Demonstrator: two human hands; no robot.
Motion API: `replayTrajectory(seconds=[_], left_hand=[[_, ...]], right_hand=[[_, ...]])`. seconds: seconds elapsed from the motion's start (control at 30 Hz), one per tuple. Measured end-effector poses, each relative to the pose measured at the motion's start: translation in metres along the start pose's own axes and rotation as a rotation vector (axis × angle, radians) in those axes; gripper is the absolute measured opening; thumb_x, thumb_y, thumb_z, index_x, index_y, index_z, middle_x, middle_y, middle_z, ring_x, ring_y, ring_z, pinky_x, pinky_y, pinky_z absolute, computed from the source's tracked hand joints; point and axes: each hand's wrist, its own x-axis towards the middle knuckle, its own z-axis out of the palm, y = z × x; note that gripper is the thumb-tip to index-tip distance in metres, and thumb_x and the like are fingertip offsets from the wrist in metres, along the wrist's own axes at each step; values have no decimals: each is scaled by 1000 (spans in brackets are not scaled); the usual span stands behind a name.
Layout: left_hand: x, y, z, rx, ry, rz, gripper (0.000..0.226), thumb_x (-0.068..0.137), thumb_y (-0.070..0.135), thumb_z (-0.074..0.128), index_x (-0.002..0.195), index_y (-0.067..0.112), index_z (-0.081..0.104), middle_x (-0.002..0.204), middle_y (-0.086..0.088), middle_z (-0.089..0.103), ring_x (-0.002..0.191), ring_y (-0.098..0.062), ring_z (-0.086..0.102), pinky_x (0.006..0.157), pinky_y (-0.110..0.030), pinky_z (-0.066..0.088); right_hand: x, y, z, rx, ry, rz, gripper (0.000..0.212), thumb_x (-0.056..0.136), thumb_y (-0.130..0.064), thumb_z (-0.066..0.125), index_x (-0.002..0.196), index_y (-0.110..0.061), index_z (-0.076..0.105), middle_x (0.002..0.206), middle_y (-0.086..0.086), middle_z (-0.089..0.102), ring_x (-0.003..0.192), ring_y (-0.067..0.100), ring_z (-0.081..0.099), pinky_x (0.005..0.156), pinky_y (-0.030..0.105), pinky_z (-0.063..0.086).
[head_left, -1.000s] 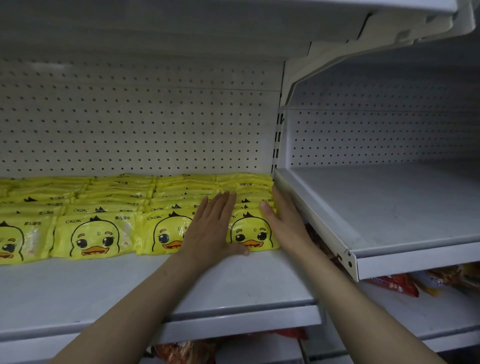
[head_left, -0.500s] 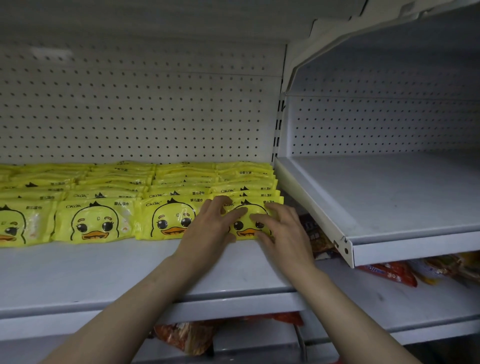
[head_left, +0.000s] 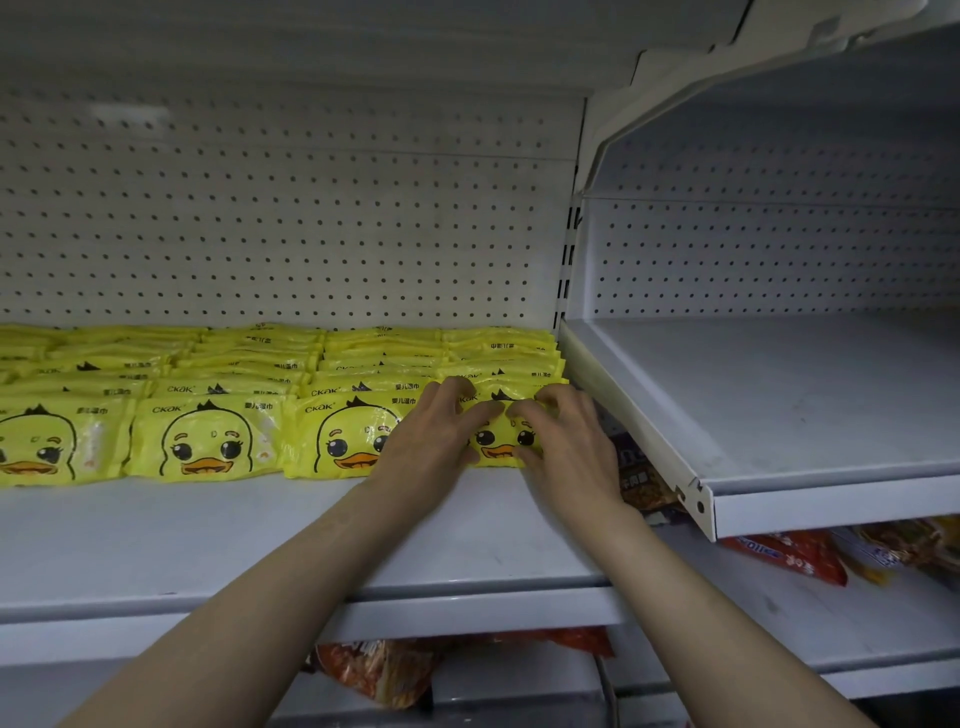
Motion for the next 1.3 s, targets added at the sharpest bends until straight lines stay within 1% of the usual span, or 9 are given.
replayTrajectory(seconds=[0.1,0.17,0.27,0.47,0.63,0.8,1.07,1.17,1.3], left_hand=[[-2,2,3,-4,13,-34,71,69,19,80,132,31,50,125,-3,43,106,-24,46,79,-38,51],[-3,4,3,-61,43,-73,64,75,31,76,134,28,52,129,-6,46,112,-27,46,89,-38,48],[-2,9,5,-60,102,-100,56,83,50,60,132,24,56,130,-12,52,116,-32,48,96,-41,45],[3,9,11,-24,66,-149,65,67,35,83,127,24,61,127,-13,55,114,-34,50,94,-43,47],[7,6,12,-49,67,-155,62,67,33,81,125,25,61,123,-12,55,110,-33,48,91,-42,46],[7,7,9,-30,61,-145,61,69,35,80,126,25,59,125,-12,54,112,-32,47,91,-42,46],[-9,10,5,69,19,-87,82,55,28,90,130,23,58,127,-12,53,112,-33,50,89,-41,49],[-9,10,7,54,4,-89,84,57,25,89,134,25,53,129,-11,50,114,-32,47,89,-41,49],[-2,10,7,79,8,-89,84,59,26,88,134,25,52,126,-11,51,108,-31,48,87,-39,48]], right_hand=[[-1,3,-1,78,-17,35,45,77,-30,80,119,-34,62,124,-3,46,118,19,41,74,34,51],[-3,4,-1,184,-9,86,51,78,-36,79,126,-35,62,128,-5,48,122,16,39,88,30,45],[-4,2,2,263,25,143,51,80,-39,77,129,-35,62,130,-3,50,125,16,39,94,28,40],[0,-2,5,226,15,200,51,78,-36,79,127,-36,62,129,-4,48,124,16,37,92,32,45],[5,-5,7,198,22,215,48,78,-37,79,123,-37,63,126,-5,48,120,17,38,88,33,46],[6,-6,5,167,2,212,48,79,-37,77,124,-36,61,126,-4,47,120,18,39,89,33,47],[-3,-5,3,137,-49,174,62,77,-40,78,134,-35,54,137,-3,42,128,19,33,95,34,45],[-2,-7,5,130,-25,176,61,76,-39,79,132,-34,56,134,-3,44,126,20,36,91,35,48],[1,-9,8,109,12,176,58,75,-36,80,128,-31,57,130,0,45,122,22,39,81,36,51]])
